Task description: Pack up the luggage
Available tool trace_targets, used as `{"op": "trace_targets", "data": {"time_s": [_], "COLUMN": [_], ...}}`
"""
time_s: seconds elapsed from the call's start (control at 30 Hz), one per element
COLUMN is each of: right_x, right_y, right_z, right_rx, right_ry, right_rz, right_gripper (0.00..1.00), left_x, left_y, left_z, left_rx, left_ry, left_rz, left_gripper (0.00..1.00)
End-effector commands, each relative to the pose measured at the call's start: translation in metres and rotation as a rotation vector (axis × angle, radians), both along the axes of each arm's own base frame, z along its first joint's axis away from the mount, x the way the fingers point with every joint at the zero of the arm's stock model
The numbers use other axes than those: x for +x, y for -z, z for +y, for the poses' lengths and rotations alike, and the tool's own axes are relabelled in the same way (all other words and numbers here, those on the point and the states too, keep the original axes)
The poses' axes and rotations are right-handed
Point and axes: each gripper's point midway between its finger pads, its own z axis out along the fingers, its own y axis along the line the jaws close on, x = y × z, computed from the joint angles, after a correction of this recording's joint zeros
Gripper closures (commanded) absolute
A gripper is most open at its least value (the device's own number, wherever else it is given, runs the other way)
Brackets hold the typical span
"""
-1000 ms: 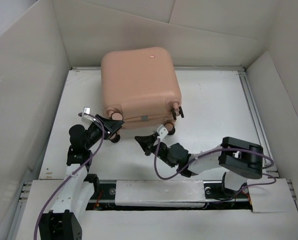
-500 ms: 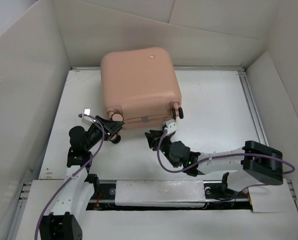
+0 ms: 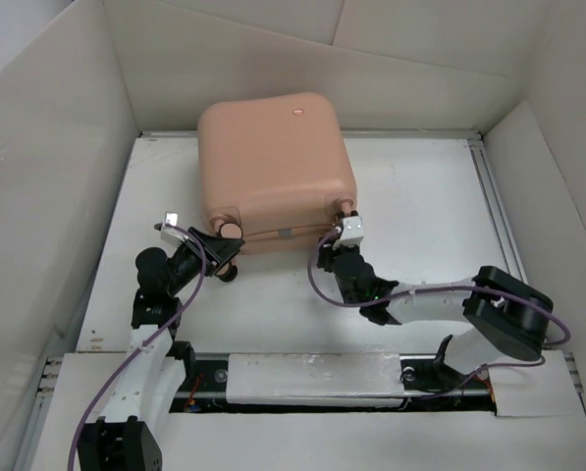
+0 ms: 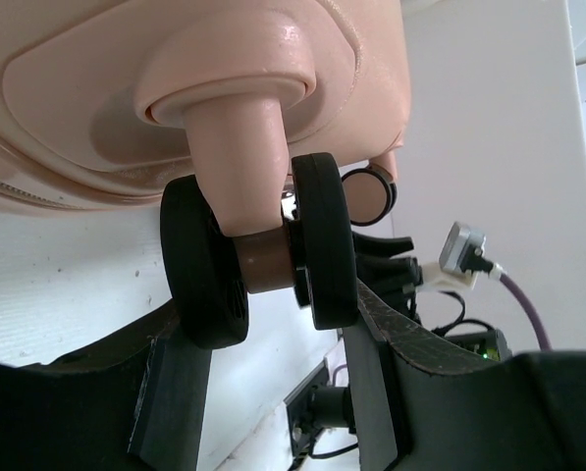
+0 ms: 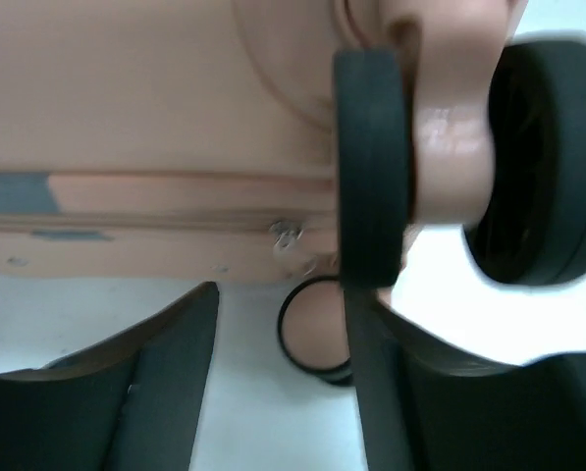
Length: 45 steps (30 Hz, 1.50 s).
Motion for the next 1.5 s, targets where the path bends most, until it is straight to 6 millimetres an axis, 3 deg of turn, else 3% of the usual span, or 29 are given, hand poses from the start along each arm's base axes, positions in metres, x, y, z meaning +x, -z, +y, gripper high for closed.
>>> {"op": "trace_targets", "data": {"time_s": [0.0, 0.07, 0.1, 0.33, 0.43, 0.47, 0.53, 0.6, 0.67, 0.73, 0.87, 1.0, 1.07, 1.23, 1.37, 1.4, 1.47], "right_x": [0.02, 0.03, 0.029, 0.045, 0.046, 0.051, 0.055, 0.054, 0.054, 0.052, 0.034, -0.008, -0.019, -0.069, -0.091, -0.092, -0.101], "right_y": [-0.024, -0.027, -0.028, -0.032, -0.03, -0.036, -0.028, -0.037, -0.043, -0.041, -0.037, -0.019, -0.013, -0.019, -0.03, -0.041, -0.038], "right_z": [0.007, 0.008, 0.021, 0.041, 0.047, 0.046, 0.045, 0.05, 0.052, 0.053, 0.072, 0.11, 0.128, 0.184, 0.218, 0.227, 0.242], "right_rx": [0.03, -0.004, -0.012, -0.047, -0.042, -0.029, -0.039, -0.01, 0.006, 0.008, 0.057, 0.158, 0.194, 0.257, 0.318, 0.35, 0.368], "right_ry": [-0.029, -0.069, -0.135, -0.256, -0.293, -0.283, -0.284, -0.306, -0.314, -0.323, -0.388, -0.498, -0.534, -0.677, -0.803, -0.825, -0.876], "right_rz": [-0.05, -0.072, -0.078, -0.108, -0.119, -0.134, -0.122, -0.153, -0.171, -0.172, -0.153, -0.114, -0.101, -0.087, -0.098, -0.114, -0.106], "right_gripper": [0.47, 0.51, 0.51, 0.51, 0.56, 0.66, 0.78, 0.9, 1.0, 1.0, 1.0, 1.0, 1.0, 1.0, 1.0, 1.0, 1.0], "left_x": [-0.014, -0.014, -0.015, -0.012, -0.012, -0.012, -0.014, -0.014, -0.014, -0.013, -0.013, -0.014, -0.014, -0.015, -0.018, -0.021, -0.025], "left_y": [-0.054, -0.054, -0.054, -0.049, -0.045, -0.045, -0.045, -0.045, -0.045, -0.043, -0.043, -0.048, -0.046, -0.048, -0.054, -0.056, -0.059], "left_z": [-0.012, -0.012, -0.013, -0.013, -0.013, -0.013, -0.014, -0.014, -0.014, -0.014, -0.014, -0.014, -0.015, -0.016, -0.018, -0.019, -0.02], "left_rx": [0.066, 0.072, 0.072, 0.085, 0.084, 0.084, 0.084, 0.084, 0.084, 0.083, 0.083, 0.059, 0.052, 0.039, 0.004, 0.005, -0.014], "left_ry": [0.113, 0.113, 0.122, 0.123, 0.123, 0.123, 0.133, 0.133, 0.133, 0.133, 0.133, 0.132, 0.132, 0.141, 0.163, 0.172, 0.184], "left_rz": [-0.343, -0.349, -0.35, -0.34, -0.331, -0.331, -0.332, -0.332, -0.332, -0.323, -0.322, -0.337, -0.333, -0.333, -0.331, -0.34, -0.333], "left_gripper": [1.0, 1.0, 1.0, 1.0, 1.0, 1.0, 1.0, 1.0, 1.0, 1.0, 1.0, 1.0, 1.0, 1.0, 1.0, 1.0, 1.0]}}
